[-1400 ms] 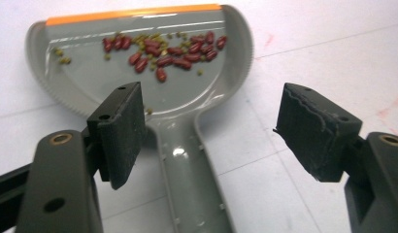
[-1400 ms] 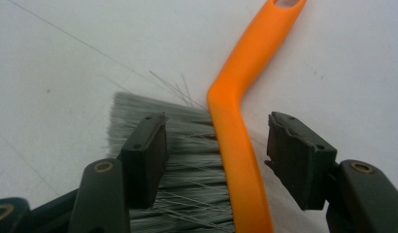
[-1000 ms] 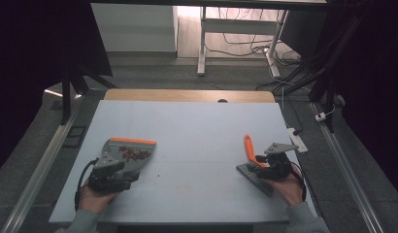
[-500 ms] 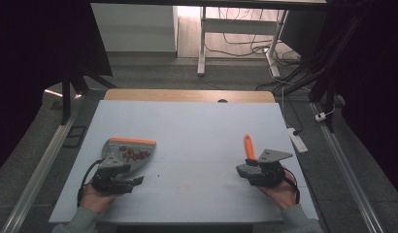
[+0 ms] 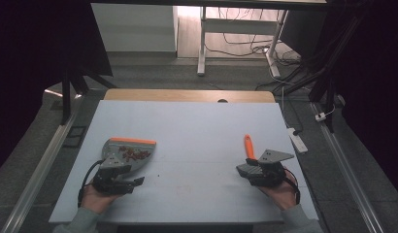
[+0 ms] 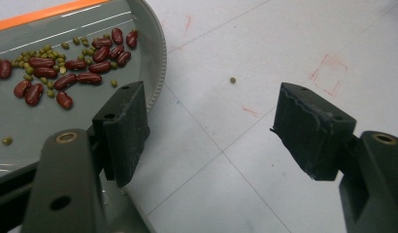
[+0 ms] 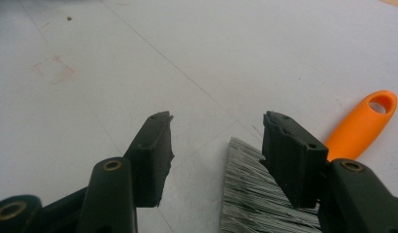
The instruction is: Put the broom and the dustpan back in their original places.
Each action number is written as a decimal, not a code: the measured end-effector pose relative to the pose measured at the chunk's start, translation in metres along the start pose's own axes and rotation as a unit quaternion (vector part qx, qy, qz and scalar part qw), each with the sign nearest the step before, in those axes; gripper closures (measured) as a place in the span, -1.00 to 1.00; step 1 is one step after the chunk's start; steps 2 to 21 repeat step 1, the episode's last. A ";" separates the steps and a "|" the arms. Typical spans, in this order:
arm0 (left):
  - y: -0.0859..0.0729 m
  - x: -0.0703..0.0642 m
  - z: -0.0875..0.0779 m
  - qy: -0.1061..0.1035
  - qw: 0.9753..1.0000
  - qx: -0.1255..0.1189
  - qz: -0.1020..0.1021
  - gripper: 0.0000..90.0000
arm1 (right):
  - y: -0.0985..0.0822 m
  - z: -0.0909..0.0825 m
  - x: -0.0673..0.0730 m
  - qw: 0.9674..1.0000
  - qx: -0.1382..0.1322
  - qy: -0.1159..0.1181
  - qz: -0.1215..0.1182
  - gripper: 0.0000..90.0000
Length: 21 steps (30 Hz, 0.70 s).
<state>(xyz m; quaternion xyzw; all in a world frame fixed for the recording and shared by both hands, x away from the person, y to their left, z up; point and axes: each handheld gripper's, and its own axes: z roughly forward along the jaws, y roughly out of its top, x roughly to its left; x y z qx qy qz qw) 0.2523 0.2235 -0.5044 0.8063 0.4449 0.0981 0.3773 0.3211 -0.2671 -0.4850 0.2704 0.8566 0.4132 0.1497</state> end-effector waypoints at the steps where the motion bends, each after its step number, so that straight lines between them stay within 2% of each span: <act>1: 0.000 0.000 0.000 0.001 1.000 -0.001 -0.001 -0.35 | 0.000 0.000 0.000 1.000 -0.001 -0.001 -0.002 -0.01; 21: 0.000 0.000 0.000 0.001 1.000 -0.001 -0.001 -0.35 | 0.000 0.000 0.000 1.000 -0.001 -0.001 -0.002 -0.01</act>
